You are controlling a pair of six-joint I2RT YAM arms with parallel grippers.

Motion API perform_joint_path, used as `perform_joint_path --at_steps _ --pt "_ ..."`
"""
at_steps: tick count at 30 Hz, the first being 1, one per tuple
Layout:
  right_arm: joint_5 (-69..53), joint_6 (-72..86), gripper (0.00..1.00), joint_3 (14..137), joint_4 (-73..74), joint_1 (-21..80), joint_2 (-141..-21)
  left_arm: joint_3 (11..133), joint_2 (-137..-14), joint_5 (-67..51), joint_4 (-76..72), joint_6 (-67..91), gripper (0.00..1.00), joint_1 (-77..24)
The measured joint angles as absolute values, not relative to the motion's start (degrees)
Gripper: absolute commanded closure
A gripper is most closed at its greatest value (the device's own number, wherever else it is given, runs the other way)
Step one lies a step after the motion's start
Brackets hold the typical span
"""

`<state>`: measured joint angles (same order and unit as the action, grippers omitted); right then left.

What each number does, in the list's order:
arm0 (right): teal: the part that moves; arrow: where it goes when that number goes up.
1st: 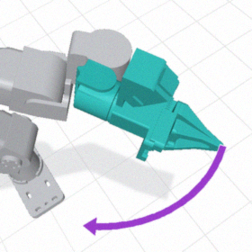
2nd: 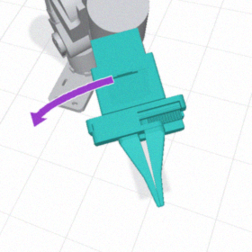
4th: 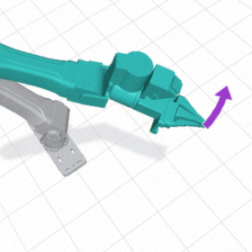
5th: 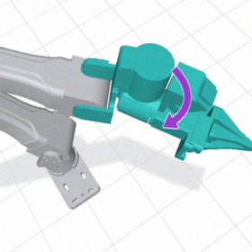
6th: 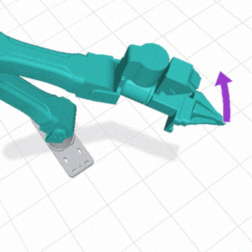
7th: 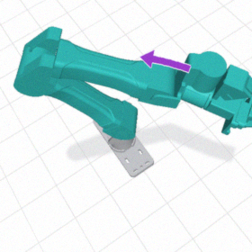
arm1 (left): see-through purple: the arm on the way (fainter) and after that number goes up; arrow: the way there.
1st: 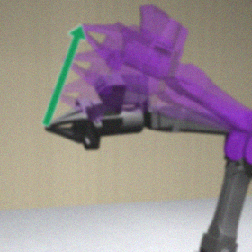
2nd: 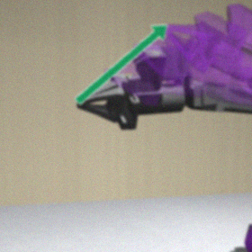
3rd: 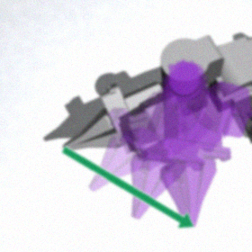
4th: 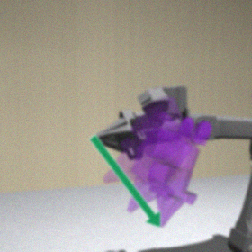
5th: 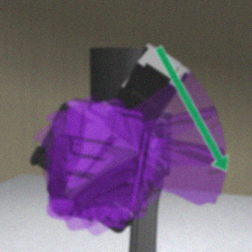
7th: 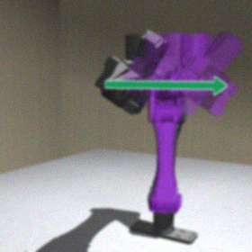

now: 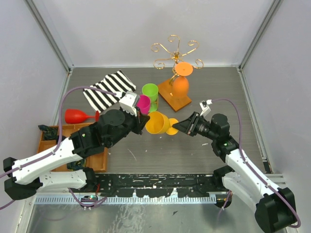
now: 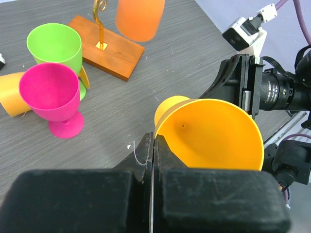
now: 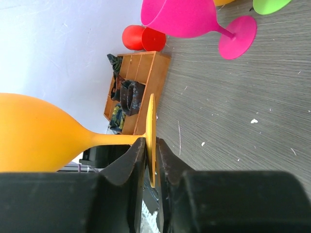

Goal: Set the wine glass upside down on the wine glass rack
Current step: Pick up the wine glass at the center of the board.

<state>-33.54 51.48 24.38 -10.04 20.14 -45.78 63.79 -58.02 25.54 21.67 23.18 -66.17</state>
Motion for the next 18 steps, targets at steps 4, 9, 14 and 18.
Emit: perform_joint_path --at_steps 4,9,14,18 --pt "-33.89 51.72 0.95 23.97 -10.31 20.16 -45.78 63.77 -58.02 25.76 21.71 23.18 1.0 -66.17" --pt "-33.95 51.09 0.99 24.32 -9.43 20.16 -45.32 63.7 -58.02 26.41 21.91 22.74 0.75 -66.17" --pt "-30.39 46.83 0.99 27.99 -2.87 20.23 -44.4 63.51 -57.1 25.61 21.69 21.26 0.45 -66.17" --pt "-24.99 42.87 0.99 30.83 2.87 20.32 -43.35 62.85 -54.17 23.51 20.91 20.38 0.34 -66.22"
